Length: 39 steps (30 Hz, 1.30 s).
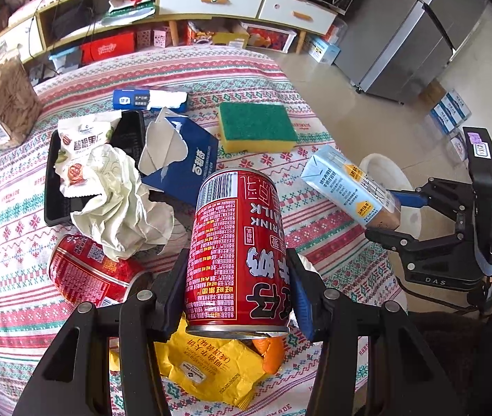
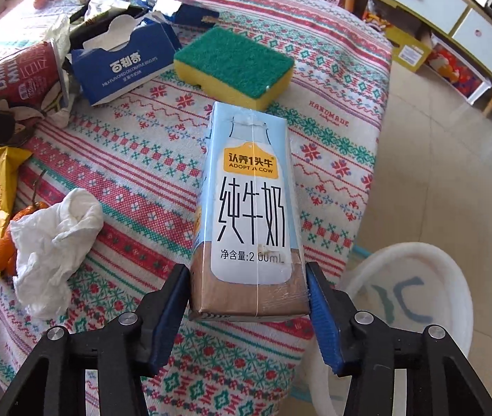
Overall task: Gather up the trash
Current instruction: 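Carry both items over the white bucket and open both tools to drop them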
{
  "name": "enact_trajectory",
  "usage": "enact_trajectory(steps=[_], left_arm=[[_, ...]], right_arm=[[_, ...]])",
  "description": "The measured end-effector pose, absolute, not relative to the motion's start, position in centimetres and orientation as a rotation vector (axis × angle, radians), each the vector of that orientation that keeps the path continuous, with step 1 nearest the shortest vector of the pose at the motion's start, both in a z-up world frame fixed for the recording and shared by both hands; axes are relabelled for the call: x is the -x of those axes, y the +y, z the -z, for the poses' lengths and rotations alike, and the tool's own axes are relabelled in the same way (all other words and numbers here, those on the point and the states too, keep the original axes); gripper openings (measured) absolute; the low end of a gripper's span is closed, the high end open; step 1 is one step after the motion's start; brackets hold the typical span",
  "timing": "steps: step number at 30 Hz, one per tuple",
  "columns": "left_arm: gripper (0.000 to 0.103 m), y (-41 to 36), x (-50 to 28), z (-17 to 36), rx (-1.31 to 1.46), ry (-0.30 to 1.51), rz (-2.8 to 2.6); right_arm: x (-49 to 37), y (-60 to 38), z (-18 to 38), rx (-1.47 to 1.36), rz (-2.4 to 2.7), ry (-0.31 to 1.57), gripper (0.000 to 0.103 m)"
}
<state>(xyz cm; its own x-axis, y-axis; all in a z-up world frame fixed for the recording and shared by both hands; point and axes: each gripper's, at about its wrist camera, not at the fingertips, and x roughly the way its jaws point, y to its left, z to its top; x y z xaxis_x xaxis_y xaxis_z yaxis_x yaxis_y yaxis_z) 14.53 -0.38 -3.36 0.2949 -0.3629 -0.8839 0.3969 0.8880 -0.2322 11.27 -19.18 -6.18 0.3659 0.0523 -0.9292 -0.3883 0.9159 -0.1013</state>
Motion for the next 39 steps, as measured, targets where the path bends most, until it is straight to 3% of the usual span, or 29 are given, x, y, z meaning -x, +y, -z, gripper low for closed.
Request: enact_trajectory(steps=[16, 28, 39], left_arm=[[0.055, -7.3, -12.7, 2.5, -0.089, 1.123, 0.633], [0.055, -17.3, -11.2, 4.1, -0.13, 1.09, 0.796], [0.055, -22.1, -11.4, 5.6, -0.11, 0.995, 0.862]], right_arm=[[-4.5, -24.9, 2.3, 0.239, -0.148, 1.111, 0.058], [-1.5, -33.0, 3.1, 0.158, 0.012, 1.161, 0.058], [-0.1, -37.5, 4.2, 0.104, 0.096, 1.189, 0.058]])
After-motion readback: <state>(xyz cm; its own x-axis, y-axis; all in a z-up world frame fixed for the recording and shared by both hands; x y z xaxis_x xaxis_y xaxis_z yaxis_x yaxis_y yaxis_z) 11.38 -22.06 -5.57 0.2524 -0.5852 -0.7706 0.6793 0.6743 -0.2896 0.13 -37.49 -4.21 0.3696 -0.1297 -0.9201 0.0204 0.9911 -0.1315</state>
